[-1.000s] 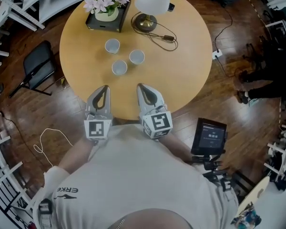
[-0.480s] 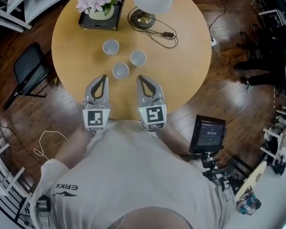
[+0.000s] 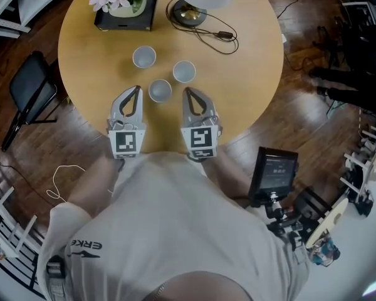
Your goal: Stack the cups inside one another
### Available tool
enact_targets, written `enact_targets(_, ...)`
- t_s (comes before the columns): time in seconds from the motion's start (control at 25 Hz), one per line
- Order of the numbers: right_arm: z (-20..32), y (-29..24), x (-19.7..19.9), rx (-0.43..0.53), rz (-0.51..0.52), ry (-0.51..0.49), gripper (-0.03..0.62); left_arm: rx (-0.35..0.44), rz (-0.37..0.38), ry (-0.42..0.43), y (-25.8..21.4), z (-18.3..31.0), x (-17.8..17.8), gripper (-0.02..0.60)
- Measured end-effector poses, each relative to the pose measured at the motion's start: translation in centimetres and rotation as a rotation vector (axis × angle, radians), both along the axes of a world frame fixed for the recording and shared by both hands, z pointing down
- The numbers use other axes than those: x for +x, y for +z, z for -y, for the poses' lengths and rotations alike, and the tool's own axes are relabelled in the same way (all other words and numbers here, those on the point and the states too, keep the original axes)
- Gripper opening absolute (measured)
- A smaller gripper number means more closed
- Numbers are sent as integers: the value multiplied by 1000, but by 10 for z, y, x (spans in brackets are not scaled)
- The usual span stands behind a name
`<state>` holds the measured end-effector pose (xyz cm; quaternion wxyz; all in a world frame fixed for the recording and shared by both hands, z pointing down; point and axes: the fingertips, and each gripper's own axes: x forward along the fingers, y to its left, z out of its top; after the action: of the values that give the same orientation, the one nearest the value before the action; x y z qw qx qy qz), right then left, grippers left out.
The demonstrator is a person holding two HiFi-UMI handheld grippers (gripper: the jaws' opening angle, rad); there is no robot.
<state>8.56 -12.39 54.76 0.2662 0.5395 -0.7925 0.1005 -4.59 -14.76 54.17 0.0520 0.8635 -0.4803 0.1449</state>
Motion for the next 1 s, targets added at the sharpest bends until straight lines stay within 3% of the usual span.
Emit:
enact_targets(0.24, 4, 20, 2, -63, 0, 8, 31, -29, 8, 28, 18, 5, 4, 2)
enact_targets(0.4, 8, 30, 4, -87, 2, 5, 51, -88, 16, 27, 31, 6, 4, 2)
enact_targets(0.84, 32, 46, 12, -154, 13, -2, 339, -88, 27, 30, 42, 15, 1, 2)
enact_targets(1.0, 50, 52, 11, -180, 11, -5, 401, -99, 22, 13, 45, 19, -2, 2)
